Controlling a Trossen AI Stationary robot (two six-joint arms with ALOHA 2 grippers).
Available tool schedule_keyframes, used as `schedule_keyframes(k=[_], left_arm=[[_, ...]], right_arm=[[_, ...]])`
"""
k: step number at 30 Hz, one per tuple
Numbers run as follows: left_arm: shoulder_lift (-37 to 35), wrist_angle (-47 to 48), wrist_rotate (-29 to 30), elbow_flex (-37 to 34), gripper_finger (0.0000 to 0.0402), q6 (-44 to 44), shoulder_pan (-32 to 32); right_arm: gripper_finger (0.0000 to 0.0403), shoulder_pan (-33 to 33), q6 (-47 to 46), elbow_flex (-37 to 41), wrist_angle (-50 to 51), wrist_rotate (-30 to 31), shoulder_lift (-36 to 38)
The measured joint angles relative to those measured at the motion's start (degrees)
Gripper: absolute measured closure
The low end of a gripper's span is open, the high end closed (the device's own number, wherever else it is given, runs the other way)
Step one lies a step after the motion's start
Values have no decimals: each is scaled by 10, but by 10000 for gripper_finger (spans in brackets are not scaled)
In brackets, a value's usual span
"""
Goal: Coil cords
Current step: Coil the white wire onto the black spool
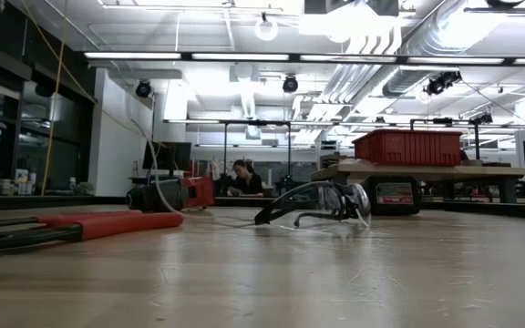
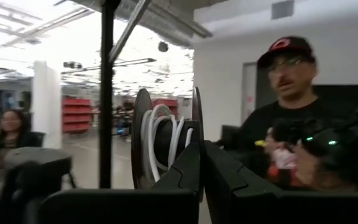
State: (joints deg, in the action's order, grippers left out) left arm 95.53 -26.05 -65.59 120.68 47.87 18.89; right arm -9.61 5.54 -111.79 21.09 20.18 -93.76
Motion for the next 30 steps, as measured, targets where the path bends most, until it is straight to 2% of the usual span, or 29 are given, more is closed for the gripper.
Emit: schedule_keyframes(k=[4, 11, 18, 22, 30], left_arm=[[0, 72, 19, 0, 401, -93, -1], [-2, 173, 52, 0, 402, -208, -1], [-9, 195, 55, 0, 401, -219, -1], [-28, 215, 66, 0, 401, -250, 14], [-89, 426, 153, 0, 401, -386, 48]], right_arm=[[211, 2, 1, 0, -8, -28, 0], [211, 2, 18, 1, -16, -6, 0], [211, 7, 42, 1, -20, 17, -7], [211, 7, 70, 1, -17, 63, -8], [211, 7, 52, 1, -4, 65, -8]])
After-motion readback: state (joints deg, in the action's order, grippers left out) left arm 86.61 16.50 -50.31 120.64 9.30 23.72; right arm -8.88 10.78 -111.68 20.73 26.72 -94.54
